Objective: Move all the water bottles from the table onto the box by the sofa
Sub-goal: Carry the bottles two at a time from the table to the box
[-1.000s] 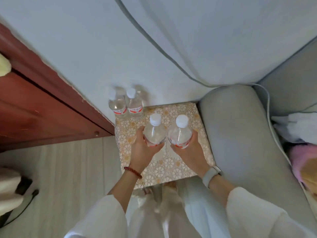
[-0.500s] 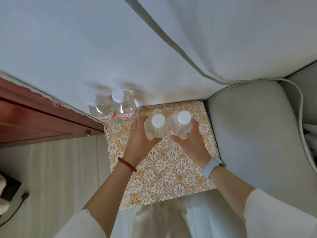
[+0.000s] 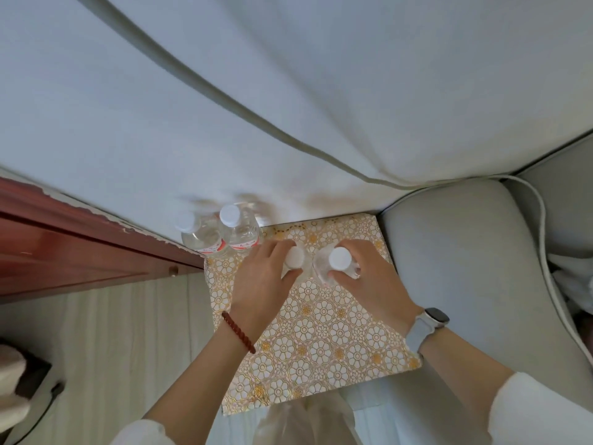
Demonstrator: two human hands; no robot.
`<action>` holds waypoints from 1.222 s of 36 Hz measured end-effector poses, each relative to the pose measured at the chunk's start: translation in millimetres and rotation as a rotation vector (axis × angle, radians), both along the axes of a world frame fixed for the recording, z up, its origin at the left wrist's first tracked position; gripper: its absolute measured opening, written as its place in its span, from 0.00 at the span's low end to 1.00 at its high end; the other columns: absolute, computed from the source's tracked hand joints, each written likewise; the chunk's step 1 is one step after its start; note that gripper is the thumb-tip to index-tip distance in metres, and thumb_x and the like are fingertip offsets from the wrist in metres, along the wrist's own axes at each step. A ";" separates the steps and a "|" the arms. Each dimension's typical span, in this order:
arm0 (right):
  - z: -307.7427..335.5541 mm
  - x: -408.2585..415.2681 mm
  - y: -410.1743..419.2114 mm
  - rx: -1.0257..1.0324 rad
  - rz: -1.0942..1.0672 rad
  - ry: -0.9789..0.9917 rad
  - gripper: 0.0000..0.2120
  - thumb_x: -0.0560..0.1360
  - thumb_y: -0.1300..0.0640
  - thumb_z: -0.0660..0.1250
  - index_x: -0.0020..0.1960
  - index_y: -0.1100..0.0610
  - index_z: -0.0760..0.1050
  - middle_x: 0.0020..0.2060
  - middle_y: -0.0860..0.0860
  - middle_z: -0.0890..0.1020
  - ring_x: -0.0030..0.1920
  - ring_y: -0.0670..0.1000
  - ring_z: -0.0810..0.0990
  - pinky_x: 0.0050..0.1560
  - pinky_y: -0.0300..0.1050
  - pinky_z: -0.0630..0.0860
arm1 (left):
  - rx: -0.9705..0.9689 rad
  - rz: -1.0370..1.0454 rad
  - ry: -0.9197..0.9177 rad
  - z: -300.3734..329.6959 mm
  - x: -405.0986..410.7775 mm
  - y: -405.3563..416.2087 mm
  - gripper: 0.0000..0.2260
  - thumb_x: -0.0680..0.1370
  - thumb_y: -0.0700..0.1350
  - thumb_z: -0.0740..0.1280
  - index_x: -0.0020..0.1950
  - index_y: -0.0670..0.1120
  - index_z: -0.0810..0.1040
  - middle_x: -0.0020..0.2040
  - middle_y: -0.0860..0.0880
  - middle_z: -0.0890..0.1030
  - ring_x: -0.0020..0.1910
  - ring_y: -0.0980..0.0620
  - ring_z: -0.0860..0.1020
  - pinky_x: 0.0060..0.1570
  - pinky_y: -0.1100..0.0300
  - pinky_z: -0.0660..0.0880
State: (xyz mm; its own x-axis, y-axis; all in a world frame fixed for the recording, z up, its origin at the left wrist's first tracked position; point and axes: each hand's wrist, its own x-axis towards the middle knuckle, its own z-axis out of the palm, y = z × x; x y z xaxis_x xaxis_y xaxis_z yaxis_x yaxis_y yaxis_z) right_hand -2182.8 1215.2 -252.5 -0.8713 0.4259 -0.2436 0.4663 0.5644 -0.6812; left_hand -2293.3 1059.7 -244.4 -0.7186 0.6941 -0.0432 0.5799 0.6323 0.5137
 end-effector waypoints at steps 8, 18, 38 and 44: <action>0.6 -29.6 -6.8 0.011 -0.108 0.098 0.16 0.72 0.52 0.68 0.58 0.53 0.70 0.57 0.50 0.72 0.48 0.48 0.75 0.44 0.46 0.79 | -0.082 -0.008 0.395 6.3 -17.0 3.4 0.19 0.61 0.47 0.79 0.49 0.46 0.81 0.42 0.50 0.84 0.41 0.45 0.80 0.39 0.51 0.73; -4.9 -71.4 -10.9 -0.015 -0.167 0.175 0.17 0.73 0.55 0.67 0.60 0.53 0.69 0.60 0.51 0.71 0.53 0.50 0.74 0.46 0.37 0.69 | -0.125 0.118 0.524 1.8 -42.1 16.6 0.20 0.63 0.42 0.78 0.53 0.46 0.80 0.44 0.49 0.84 0.48 0.43 0.79 0.50 0.44 0.72; -17.3 -87.7 -13.1 -0.096 -0.258 0.177 0.22 0.74 0.53 0.66 0.65 0.51 0.64 0.60 0.54 0.73 0.57 0.51 0.73 0.51 0.43 0.72 | -0.098 0.134 0.460 -10.2 -53.7 22.2 0.23 0.63 0.45 0.78 0.56 0.44 0.77 0.45 0.49 0.83 0.46 0.47 0.81 0.58 0.40 0.67; -19.8 -87.8 -8.7 -0.095 -0.224 0.163 0.23 0.73 0.53 0.67 0.66 0.50 0.63 0.60 0.55 0.72 0.55 0.50 0.72 0.50 0.42 0.71 | -0.149 0.102 0.444 -7.9 -54.3 22.0 0.25 0.64 0.45 0.77 0.59 0.43 0.76 0.47 0.47 0.83 0.48 0.46 0.80 0.60 0.37 0.66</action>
State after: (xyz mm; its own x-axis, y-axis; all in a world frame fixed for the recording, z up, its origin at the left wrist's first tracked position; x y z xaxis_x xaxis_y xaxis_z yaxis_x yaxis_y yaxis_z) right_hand -2270.6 1206.6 -272.3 -0.7889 0.5944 -0.1562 0.4522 0.3893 -0.8025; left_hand -2347.6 1081.8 -252.3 -0.7542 0.6286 0.1900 0.6539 0.7454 0.1296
